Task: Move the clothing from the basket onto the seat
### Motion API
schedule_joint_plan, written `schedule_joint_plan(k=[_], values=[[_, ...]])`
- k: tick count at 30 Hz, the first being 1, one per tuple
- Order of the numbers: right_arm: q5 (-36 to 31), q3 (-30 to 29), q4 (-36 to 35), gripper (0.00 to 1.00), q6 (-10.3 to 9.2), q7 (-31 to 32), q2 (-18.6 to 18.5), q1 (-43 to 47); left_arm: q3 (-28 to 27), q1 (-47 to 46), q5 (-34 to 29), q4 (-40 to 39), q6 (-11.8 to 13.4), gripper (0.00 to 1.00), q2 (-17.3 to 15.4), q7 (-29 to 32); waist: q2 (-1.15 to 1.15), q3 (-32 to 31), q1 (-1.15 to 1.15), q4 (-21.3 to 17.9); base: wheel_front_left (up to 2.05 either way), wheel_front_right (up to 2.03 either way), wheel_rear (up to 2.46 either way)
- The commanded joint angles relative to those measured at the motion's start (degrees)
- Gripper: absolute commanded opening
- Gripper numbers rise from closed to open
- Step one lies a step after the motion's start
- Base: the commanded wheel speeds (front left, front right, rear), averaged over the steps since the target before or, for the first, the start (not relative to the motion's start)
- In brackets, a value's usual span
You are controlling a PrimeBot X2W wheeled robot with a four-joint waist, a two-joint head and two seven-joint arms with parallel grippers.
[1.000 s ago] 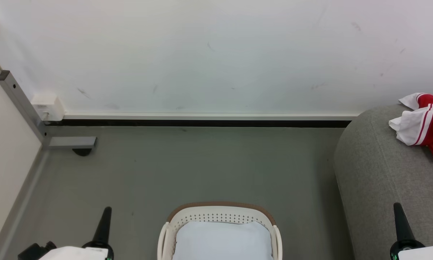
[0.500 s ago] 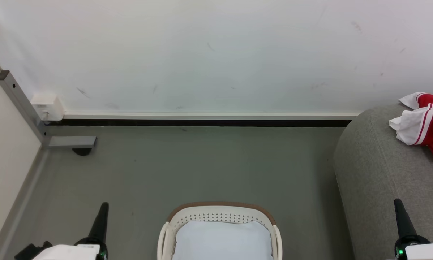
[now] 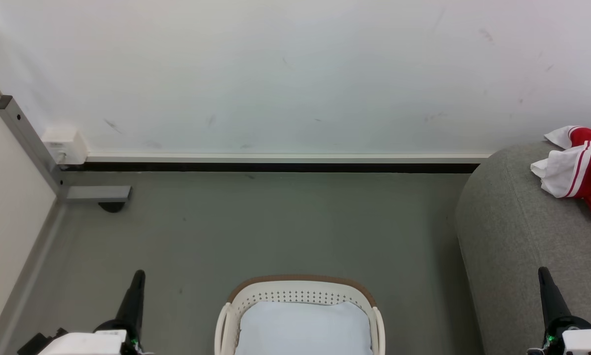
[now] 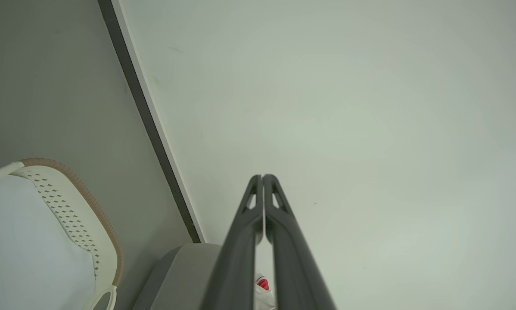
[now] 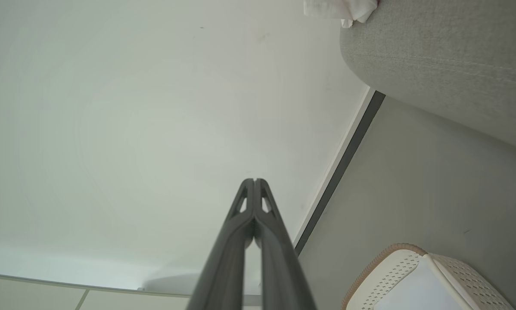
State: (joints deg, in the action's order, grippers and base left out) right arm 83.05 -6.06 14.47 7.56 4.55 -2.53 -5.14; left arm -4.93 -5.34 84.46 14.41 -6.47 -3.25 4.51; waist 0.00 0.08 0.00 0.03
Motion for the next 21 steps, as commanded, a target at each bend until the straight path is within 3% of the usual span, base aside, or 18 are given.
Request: schedule_joint_plan(k=[1,21], values=[[1.61,-0.22,-0.55,0.00,-0.12,0.26,-0.54,-0.80,-0.38,-0.60,1.64,-0.29,-0.23,0.00,-0.05,0.34,0.00,0.01,0.00,0.00,0.00,0.00,0.00],[9.39,-0.63,-0.61,0.00,-0.13,2.20,-0.56,-1.46,-1.81,-1.17,8.28,-0.44,-1.18,0.00,0.37,2.26,0.00,0.10,0.00,-0.03,0.00,0.00,0.00]])
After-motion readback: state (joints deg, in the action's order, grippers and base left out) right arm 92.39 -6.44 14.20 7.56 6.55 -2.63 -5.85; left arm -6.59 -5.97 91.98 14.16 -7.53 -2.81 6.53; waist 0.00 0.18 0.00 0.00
